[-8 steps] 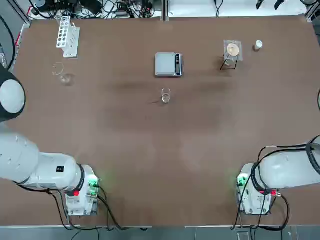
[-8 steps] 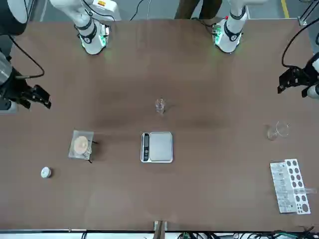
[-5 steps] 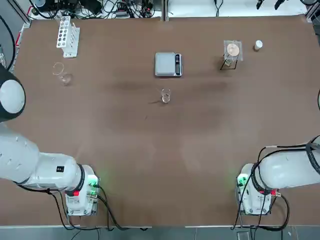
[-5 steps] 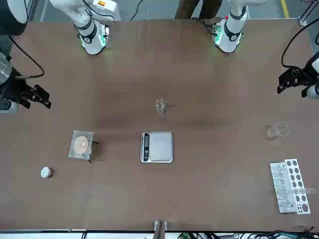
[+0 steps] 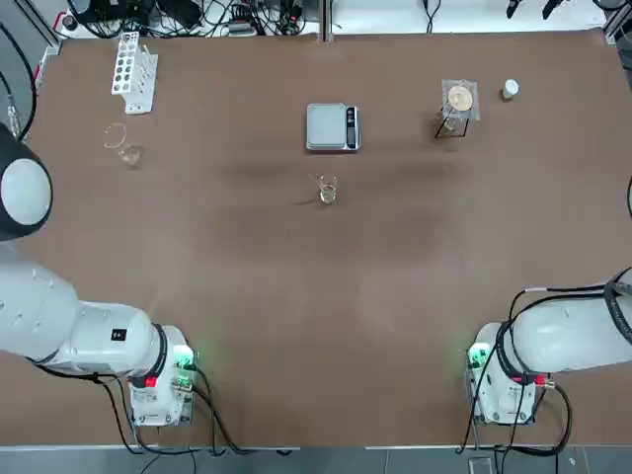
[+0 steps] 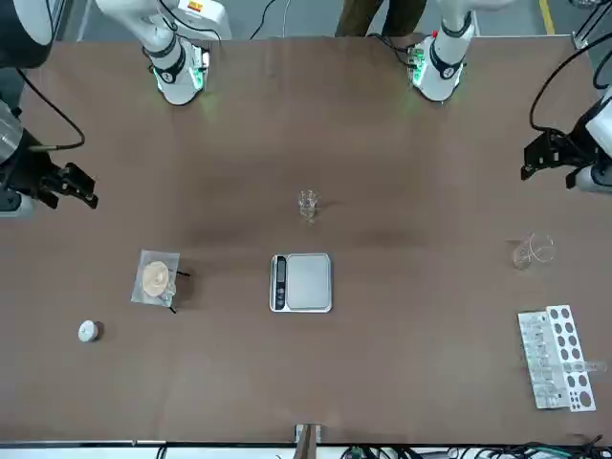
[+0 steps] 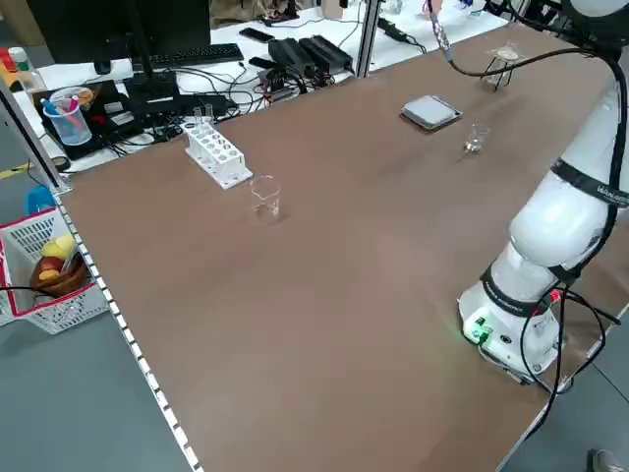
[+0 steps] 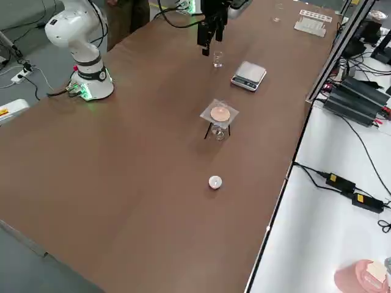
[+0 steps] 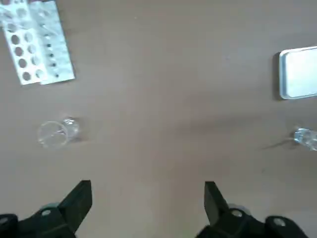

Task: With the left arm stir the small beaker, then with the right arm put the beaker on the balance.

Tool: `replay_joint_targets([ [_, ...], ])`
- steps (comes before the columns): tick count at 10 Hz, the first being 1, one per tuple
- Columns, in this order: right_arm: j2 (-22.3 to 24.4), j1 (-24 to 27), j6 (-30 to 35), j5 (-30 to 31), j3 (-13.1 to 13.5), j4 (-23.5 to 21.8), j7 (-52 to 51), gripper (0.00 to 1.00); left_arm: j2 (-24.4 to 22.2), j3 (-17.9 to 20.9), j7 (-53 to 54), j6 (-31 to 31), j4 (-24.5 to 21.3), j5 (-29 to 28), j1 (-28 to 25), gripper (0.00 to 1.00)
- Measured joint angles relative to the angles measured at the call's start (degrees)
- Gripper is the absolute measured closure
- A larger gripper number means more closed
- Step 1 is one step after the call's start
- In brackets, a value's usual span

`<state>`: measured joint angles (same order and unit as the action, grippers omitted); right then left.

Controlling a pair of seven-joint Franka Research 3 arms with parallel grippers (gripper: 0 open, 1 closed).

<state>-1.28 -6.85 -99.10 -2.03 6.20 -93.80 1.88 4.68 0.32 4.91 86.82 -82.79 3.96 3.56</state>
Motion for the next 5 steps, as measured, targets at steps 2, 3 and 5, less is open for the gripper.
replay_joint_targets([
  [2, 0.0, 0.0, 0.0, 0.0, 0.0, 0.0, 0.0, 0.0, 1.2, -1.9, -3.3, 0.0, -0.8, 1.2, 1.3, 0.0],
  [3, 0.0, 0.0, 0.0, 0.0, 0.0, 0.0, 0.0, 0.0, 1.8, -3.2, -5.2, 0.1, -1.5, 1.6, 2.2, 0.0],
  [5, 0.0, 0.0, -0.1, 0.0, 0.0, 0.0, 0.0, 0.0, 2.5, -6.2, -9.7, 2.6, -4.2, 4.4, 2.6, 0.03],
])
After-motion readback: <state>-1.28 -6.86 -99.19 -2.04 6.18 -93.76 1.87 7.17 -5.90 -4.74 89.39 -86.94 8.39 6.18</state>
